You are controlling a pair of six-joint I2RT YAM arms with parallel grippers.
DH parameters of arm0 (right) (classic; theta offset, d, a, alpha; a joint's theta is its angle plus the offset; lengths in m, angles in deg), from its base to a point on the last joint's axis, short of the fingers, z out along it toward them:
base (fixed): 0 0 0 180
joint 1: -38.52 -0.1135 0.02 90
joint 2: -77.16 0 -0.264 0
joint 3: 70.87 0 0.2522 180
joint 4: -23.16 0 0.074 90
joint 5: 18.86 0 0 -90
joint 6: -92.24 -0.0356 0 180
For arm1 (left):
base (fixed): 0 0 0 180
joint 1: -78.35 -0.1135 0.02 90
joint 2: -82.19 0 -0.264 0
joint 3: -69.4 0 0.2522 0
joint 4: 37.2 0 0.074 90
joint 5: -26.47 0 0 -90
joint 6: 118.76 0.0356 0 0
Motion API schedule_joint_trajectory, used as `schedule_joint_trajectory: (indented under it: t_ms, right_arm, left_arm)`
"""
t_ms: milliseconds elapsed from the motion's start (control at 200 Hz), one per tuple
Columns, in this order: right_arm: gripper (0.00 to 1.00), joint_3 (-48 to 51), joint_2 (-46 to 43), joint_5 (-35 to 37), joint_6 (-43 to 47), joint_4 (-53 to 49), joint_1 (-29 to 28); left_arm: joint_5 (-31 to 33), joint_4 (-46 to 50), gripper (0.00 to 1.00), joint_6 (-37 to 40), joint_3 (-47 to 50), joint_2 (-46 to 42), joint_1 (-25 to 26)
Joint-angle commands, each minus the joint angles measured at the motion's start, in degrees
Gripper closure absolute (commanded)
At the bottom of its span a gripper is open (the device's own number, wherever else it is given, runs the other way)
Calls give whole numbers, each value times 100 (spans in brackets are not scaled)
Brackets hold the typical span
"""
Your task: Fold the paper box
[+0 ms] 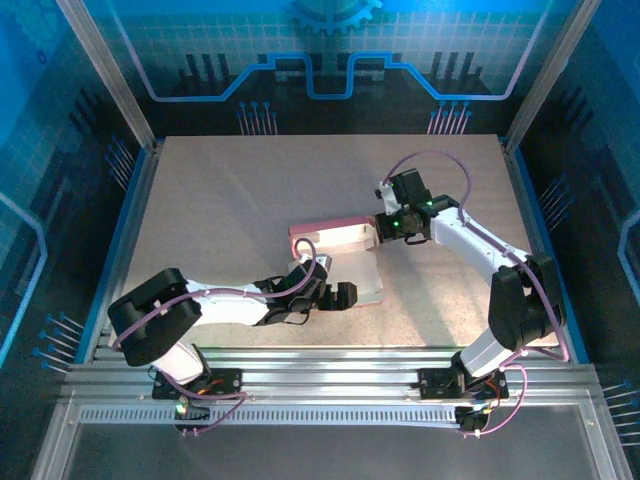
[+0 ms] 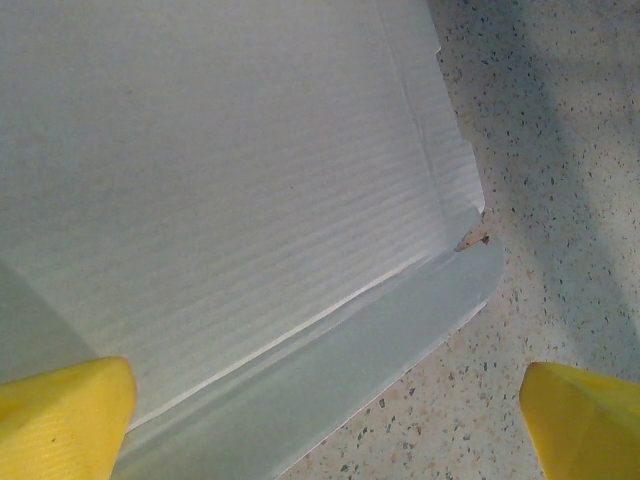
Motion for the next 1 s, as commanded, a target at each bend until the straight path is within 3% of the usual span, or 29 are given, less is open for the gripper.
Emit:
schedule_joint_trajectory:
  t_ms: [0, 680, 996]
  right_arm:
    - [98, -136, -74, -47, 179, -332, -164]
    - [99, -793, 170, -528, 313, -1254, -314]
    - [99, -194, 37, -671, -2, -652, -352]
  left_arm:
    - [-211, 374, 1, -92, -4, 277, 56]
    - [-207, 491, 0, -21, -86, 400, 62]
    - [-216, 308, 1, -126, 30, 418, 67]
